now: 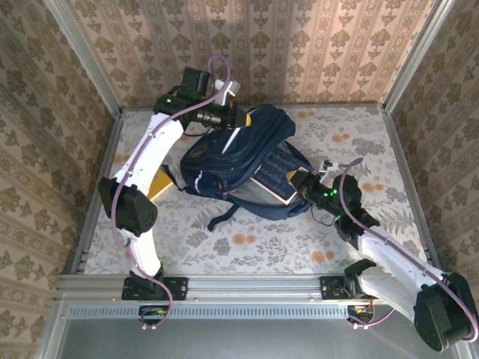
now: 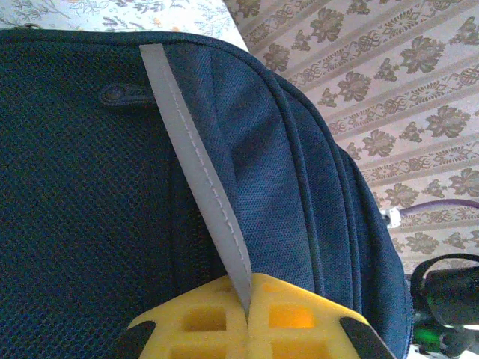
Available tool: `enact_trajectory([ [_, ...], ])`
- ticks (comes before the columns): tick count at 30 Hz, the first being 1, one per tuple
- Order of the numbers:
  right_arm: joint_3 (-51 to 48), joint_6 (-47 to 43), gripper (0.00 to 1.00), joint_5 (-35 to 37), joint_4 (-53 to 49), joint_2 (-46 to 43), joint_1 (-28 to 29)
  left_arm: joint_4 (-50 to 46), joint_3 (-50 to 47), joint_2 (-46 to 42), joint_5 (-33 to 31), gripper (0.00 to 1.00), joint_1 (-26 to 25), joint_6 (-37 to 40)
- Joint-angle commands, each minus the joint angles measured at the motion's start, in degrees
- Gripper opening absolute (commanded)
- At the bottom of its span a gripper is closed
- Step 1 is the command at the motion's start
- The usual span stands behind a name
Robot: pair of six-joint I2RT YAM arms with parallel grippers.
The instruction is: Pack books, pencil case, and school supplies into a backpack
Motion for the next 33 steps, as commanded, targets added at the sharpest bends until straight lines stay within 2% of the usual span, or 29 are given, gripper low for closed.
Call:
enact_trajectory([
  [1,4.9,1.3,0.00,4.3,7.0,4.2,1.3,5.3,4.0,-1.8,5.7,0.00,-0.7,0.1],
  [7,10.5,2.2,0.00,9.9,9.8,15.9,3.8,5.5,5.4,-1.1,7.2,0.00,-1.0,-0.2],
  [15,22.0,6.0,0.00,15.1,7.3,34.0,5.9,7.1,5.9,-0.4,9.8,0.00,-1.9,-1.5],
  [21,29.0,9.8,0.00,26.3,4.9,45.3,9.0,6.8,8.5,1.4,10.6,0.00,-2.8,-1.9],
  [24,33.9,8.7,0.01,25.8,8.8,51.3,9.3,7.0,9.1,1.9,11.2,0.00,-2.8,-2.3],
  [28,37.4,6.9,0.39,20.9,14.3,55.2,8.9,6.9,8.0,2.0,11.5,0.00,-1.9,-2.0],
  [31,35.3,3.5,0.58,20.7,13.0,52.0,8.6,8.5,5.8,1.7,12.0,0.00,-0.6,-3.0],
  [33,32.4,1.8,0.68,21.3,12.5,49.0,8.3,9.0,5.1,1.6,12.0,0.00,0.1,-3.2],
])
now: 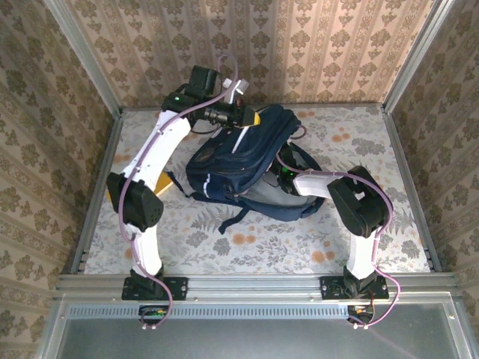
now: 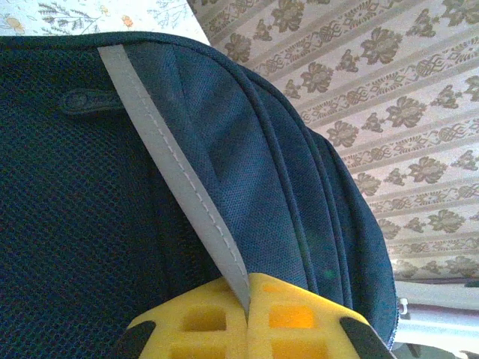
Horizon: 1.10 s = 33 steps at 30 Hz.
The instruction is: Pack books, pencil case, and school supplies into a backpack
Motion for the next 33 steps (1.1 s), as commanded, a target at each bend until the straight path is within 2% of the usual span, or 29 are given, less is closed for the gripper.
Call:
enact_trajectory([
  [1,-4.0,-3.9,0.72,0.1,1.4,-6.2,-0.4,7.5,0.8,-2.4,6.1,0.00,1.2,-1.0],
  [8,-14.1,-6.9,0.76,-0.5,-0.9,-16.3,-1.8,7.0,1.9,-1.0,5.4,0.00,1.5,-1.1],
  [14,-23.2,-9.8,0.74,1.7,-3.0,-27.6,-2.4,5.0,1.5,-1.0,3.3,0.00,1.5,0.7],
  [21,-29.6,-21.7,0.69,15.8,-23.8,-53.9,-3.0,3.7,0.7,0.3,-0.2,0.00,1.5,2.3],
  [24,-30.5,-28.2,0.66,17.2,-30.1,-63.2,-5.0,1.7,4.0,4.0,-1.3,0.00,1.5,3.3],
  [27,-28.8,-32.4,0.65,19.0,-36.9,-68.7,-6.2,-1.8,8.9,8.9,-2.4,0.00,-0.1,5.2],
  [30,-27.0,-34.1,0.64,25.1,-43.2,-73.2,-6.6,-5.6,12.3,13.2,-4.4,0.00,-3.2,7.5],
  [33,-23.9,-35.5,0.62,25.9,-48.6,-74.5,-8.0,-8.7,14.2,16.1,-6.5,0.00,-7.1,9.7],
])
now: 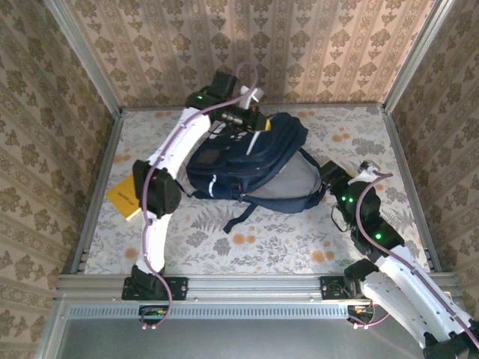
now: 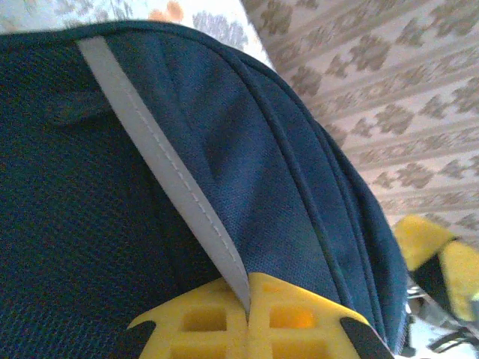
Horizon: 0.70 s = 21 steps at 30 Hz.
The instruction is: Pack books, pencil case, and school supplies into a backpack
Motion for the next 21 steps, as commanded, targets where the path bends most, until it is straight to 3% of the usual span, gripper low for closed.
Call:
enact_trajectory([
  [1,4.8,-4.5,0.62,4.4,-10.2,-1.1,-1.5,-4.5,3.0,1.6,-3.4,0.05,-4.2,4.9],
  [4,5.8,-4.9,0.63,1.7,-10.2,-0.9,-2.1,-5.9,3.2,2.5,-5.7,0.32,-6.9,5.7],
  [7,6.1,-5.3,0.64,-0.2,-9.8,0.1,-2.1,-6.0,1.2,-0.1,-8.9,0.49,-7.0,5.7],
  [11,5.3,-6.7,0.65,-2.0,-8.3,0.7,-2.1,0.6,-9.4,-10.4,-13.7,0.58,-3.6,3.0],
  [16,5.7,-8.6,0.65,-10.2,-5.7,5.0,-2.1,20.8,-37.5,-32.9,-30.3,0.68,8.2,-8.0],
  [19,6.1,-9.2,0.65,-14.3,-4.5,8.0,-2.0,21.9,-45.9,-39.4,-38.3,0.71,15.4,-10.8],
  [21,6.4,-9.7,0.65,-16.3,-4.2,9.6,-1.7,19.0,-48.3,-39.9,-39.7,0.73,20.4,-13.3],
])
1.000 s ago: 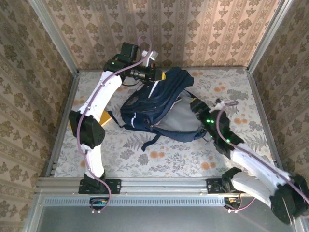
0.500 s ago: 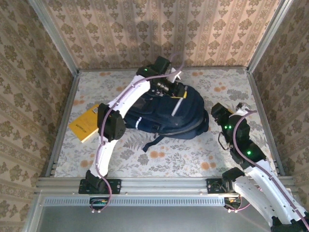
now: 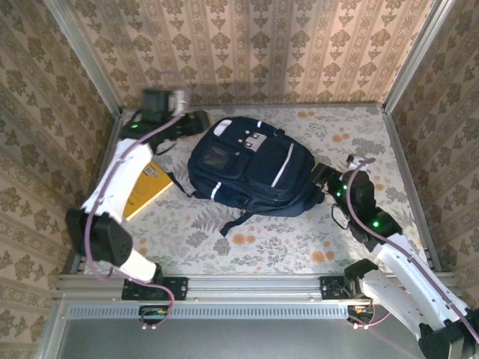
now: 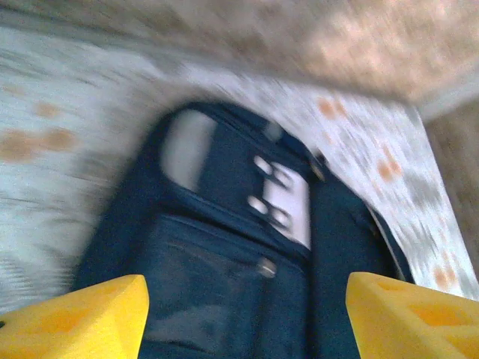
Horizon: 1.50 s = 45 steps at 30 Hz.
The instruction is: Pack books, pencil case, and school supplies into a backpack
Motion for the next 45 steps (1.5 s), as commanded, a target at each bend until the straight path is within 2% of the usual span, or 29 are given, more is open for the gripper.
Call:
enact_trajectory([
  [1,1.7,-2.2,0.65,-6.7,1.8,1.9,0.4,0.7,-5.4,0.5,-7.4,0.73,5.6,-7.7],
  [4,1.5,-2.2,0.64,-8.8,2.0,3.8,1.2,-0.9,-10.8,2.6,-4.6,0.74,14.1,-14.9],
  [7,1.2,-2.7,0.64,-11.9,3.1,6.3,2.5,-6.6,-11.8,7.5,-6.2,0.75,19.9,-18.0],
  [11,2.9,-4.1,0.64,-16.9,2.9,11.6,4.5,-12.6,-10.1,14.1,-10.3,0.77,23.6,-19.4],
  [16,4.1,-5.5,0.64,-21.8,4.5,16.0,7.3,-10.3,-11.0,18.3,-12.1,0.79,24.9,-19.3],
  [19,4.6,-6.1,0.64,-23.2,5.6,17.3,8.5,-9.4,-9.5,22.5,-9.3,0.78,25.5,-18.5],
  [24,5.8,-7.0,0.64,-25.2,5.7,19.1,9.7,-9.6,-9.9,24.8,-7.0,0.78,23.9,-18.7],
  [35,9.0,-7.8,0.65,-26.0,4.1,21.8,10.1,-4.7,-30.0,16.0,-2.5,0.75,18.5,-23.7],
  [39,10.7,-8.3,0.65,-27.3,3.3,24.1,10.9,-3.9,-35.7,11.1,-0.2,0.75,14.3,-24.6],
  [45,14.5,-10.2,0.65,-28.8,1.7,30.1,14.6,-4.8,-40.3,5.6,1.2,0.74,4.8,-25.5],
])
